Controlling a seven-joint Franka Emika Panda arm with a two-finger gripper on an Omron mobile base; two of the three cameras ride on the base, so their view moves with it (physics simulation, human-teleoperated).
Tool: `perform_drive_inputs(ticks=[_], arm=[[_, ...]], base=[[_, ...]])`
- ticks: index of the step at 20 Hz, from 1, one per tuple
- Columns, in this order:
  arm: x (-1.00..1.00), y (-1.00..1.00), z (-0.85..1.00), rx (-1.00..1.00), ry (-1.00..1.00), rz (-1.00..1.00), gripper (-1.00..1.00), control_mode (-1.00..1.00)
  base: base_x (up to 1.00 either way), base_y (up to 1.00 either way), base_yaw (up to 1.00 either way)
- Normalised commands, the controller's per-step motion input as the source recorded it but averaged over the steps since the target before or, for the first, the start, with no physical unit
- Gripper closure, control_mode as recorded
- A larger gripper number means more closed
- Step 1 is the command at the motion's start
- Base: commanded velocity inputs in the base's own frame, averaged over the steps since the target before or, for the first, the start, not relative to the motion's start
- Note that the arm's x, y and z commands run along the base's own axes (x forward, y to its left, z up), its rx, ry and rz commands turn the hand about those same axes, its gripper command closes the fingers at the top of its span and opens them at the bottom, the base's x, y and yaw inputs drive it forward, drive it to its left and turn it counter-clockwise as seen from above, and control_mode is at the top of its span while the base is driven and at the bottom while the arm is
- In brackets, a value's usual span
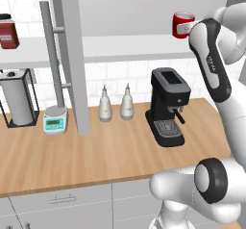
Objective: Gather all objects into one cabinet and sort the glasses and bowls to opposite sides.
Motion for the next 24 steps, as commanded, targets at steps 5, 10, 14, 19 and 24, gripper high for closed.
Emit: perform_drive_inputs(ticks=[5, 10, 14, 19, 24], arm=[[0.0, 0.0, 0.0, 0.0, 0.02, 0.0, 1.0, -1.0], [0.0, 0.0, 0.0, 0.0, 0.01, 0.0, 1.0, -1.0], [0.0, 0.0, 0.0, 0.0, 0.02, 0.0, 1.0, 1.0], [0.0, 0.0, 0.0, 0.0, 0.0, 0.0, 1.0, 1.0], [0.0, 0.0, 0.0, 0.0, 0.0, 0.0, 1.0, 1.0]], base=[[0.0, 0.0, 0.0], [0.0, 0.0, 0.0], [0.0, 0.0, 0.03], [0.0, -0.31, 0.29], [-0.17, -0.47, 0.5]])
